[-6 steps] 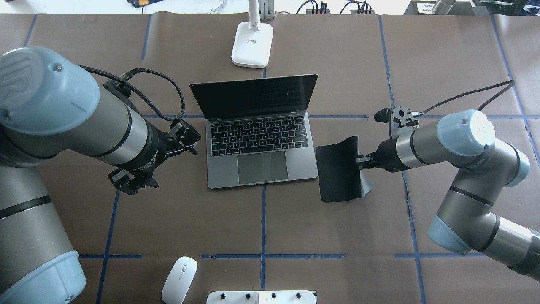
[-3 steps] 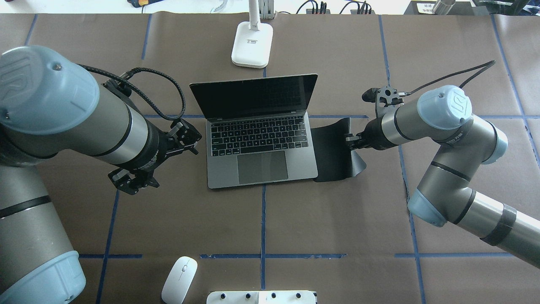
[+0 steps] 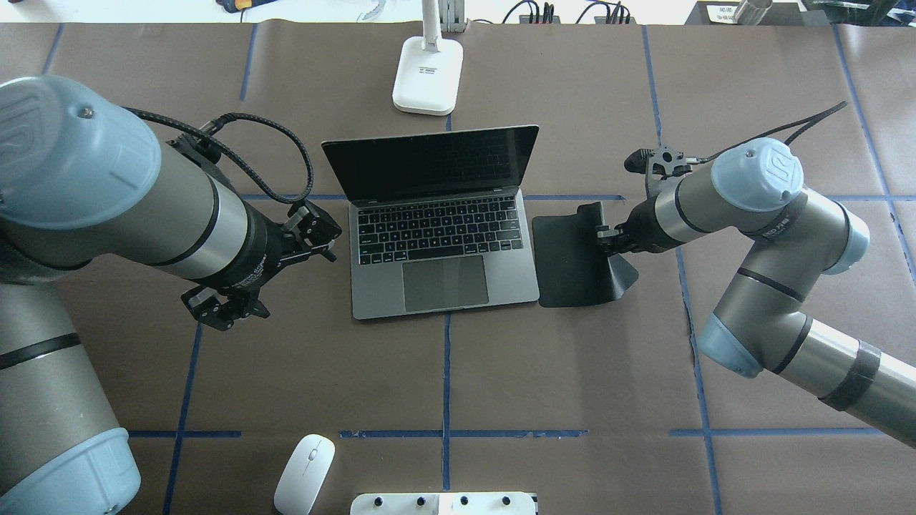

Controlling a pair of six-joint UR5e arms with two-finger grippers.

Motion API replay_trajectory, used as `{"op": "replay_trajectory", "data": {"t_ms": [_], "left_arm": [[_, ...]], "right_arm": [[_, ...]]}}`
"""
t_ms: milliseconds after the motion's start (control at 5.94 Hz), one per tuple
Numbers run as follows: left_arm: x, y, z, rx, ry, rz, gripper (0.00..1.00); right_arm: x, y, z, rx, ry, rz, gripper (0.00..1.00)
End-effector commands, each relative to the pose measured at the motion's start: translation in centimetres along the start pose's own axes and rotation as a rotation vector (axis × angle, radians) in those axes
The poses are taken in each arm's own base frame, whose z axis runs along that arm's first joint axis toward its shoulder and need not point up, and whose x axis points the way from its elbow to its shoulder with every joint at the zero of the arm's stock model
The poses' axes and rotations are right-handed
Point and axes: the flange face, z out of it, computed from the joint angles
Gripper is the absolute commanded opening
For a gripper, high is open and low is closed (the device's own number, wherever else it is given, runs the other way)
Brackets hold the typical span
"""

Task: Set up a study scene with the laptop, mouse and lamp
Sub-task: 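Carry the mouse pad with the right gripper beside the laptop and lower it, then release the pad and raise the right gripper while the left arm moves toward the mouse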

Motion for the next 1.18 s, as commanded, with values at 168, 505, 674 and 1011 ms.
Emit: {"op": "replay_trajectory", "data": {"t_ms": [168,505,674,1011], "left_arm": [[0.0,0.0,0.1,0.0,0.0,0.001,1.0],[-0.6,-0.5,0.8,0.006,-0.021,-0.006,1.0],[-0.9,-0.6,1.2,0.008,-0.03,-0.004,1.0],[-4.0,1.1,4.8,-0.027,-0.122,0.178,1.0]], "right_arm": [[0.1,-0.1,0.1,-0.005,0.01,0.086,0.54],[-0.5,-0.3,-0.4,0.002,-0.001,0.091,1.0],[-0.1,-0.9,-0.9,0.013,0.001,0.1,1.0],[-0.2,-2.7,-2.9,0.021,0.051,0.147,1.0]]}}
